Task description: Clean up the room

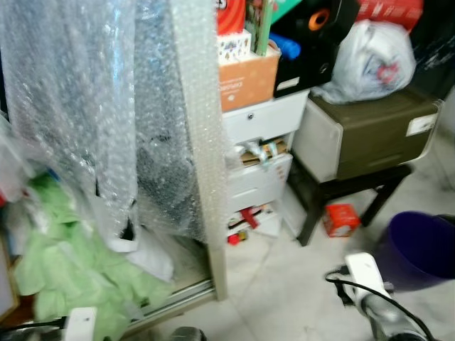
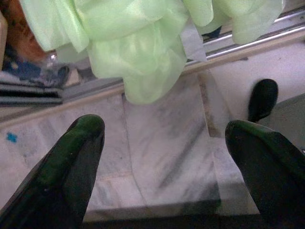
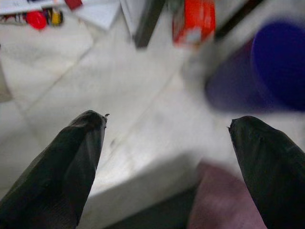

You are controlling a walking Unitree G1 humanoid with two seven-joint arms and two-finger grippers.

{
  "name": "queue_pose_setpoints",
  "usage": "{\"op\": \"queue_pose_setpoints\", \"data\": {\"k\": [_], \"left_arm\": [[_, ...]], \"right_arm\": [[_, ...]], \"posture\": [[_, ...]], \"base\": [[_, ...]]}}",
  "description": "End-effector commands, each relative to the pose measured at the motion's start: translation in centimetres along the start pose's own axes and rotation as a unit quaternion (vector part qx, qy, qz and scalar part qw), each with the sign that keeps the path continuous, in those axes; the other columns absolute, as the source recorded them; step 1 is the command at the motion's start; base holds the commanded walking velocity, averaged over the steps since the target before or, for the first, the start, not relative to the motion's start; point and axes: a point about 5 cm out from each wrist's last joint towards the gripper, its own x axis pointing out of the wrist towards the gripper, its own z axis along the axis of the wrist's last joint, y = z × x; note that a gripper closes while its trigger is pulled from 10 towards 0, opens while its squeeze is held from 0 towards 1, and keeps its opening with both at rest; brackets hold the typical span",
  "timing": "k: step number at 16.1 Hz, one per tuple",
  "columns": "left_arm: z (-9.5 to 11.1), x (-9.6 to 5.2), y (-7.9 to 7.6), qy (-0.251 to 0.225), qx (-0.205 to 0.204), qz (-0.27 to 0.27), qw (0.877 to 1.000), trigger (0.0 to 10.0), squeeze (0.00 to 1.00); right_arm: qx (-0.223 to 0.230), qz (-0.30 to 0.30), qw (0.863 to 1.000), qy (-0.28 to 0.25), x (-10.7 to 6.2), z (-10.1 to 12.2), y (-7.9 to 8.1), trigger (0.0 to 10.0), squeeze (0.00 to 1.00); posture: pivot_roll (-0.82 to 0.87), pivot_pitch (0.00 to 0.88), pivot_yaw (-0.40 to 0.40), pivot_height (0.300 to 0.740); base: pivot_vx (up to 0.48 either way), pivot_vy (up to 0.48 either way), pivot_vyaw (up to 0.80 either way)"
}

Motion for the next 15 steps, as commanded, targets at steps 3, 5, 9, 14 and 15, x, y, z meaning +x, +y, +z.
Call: {"op": "queue_pose_setpoints", "data": {"k": [3,5,9,14,15], "left_arm": [[3.2,0.5,-0.6,-0.032,-0.098,0.018,0.994,10.0,0.00],[4.7,0.7,-0.5,-0.057,-0.113,0.013,0.992,10.0,0.00],[7.0,0.8,-0.7,-0.084,-0.091,0.023,0.992,10.0,0.00],[8.0,0.8,-1.2,-0.094,-0.084,0.031,0.992,10.0,0.00],[7.9,0.8,-1.2,-0.093,-0.086,0.034,0.991,10.0,0.00]], "right_arm": [[0.066,0.003,0.997,0.027,0.1,-0.5,1.8,10.0,0.00],[0.066,0.006,0.998,0.003,0.5,1.6,2.4,10.0,0.00],[0.074,0.019,0.997,-0.018,1.0,4.3,3.1,10.0,0.00],[0.076,0.002,0.997,0.002,0.9,3.3,2.5,10.0,0.00],[0.073,0.000,0.997,0.007,0.8,2.9,2.3,10.0,0.00]], "posture": [[0.01,0.000,0.028,0.740],[0.00,0.000,0.037,0.740],[0.00,0.000,0.036,0.740],[-0.01,0.000,0.036,0.740],[-0.01,0.000,0.035,0.740]], "base": [[0.000,0.000,0.00],[0.000,0.000,0.69],[0.000,0.000,0.79],[0.000,0.000,0.79],[0.000,0.000,0.79]]}}
